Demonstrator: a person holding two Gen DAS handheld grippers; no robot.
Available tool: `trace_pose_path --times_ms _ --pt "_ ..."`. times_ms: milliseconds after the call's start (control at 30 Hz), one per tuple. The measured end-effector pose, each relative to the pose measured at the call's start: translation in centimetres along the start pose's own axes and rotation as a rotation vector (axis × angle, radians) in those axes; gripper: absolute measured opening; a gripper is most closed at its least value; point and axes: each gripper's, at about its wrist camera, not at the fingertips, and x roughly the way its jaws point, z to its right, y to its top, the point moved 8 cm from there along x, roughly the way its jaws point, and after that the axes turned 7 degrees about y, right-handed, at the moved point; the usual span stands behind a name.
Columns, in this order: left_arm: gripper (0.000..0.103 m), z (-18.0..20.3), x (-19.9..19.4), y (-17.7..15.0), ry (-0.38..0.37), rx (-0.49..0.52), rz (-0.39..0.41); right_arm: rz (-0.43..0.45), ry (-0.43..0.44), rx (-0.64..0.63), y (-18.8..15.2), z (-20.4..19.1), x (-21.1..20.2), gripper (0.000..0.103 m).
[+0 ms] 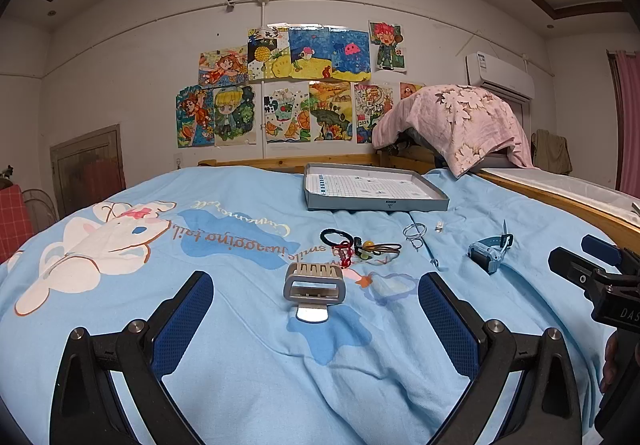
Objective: Organize jewelry
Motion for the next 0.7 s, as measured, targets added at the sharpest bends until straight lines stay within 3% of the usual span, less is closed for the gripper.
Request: trace_pose_path --times_ms 700 --pt "0.103 0.0 0.9 -0.6 0.023 -0.032 -0.041 0.003 -0.006 0.004 0.1 0.3 0.0 0.102"
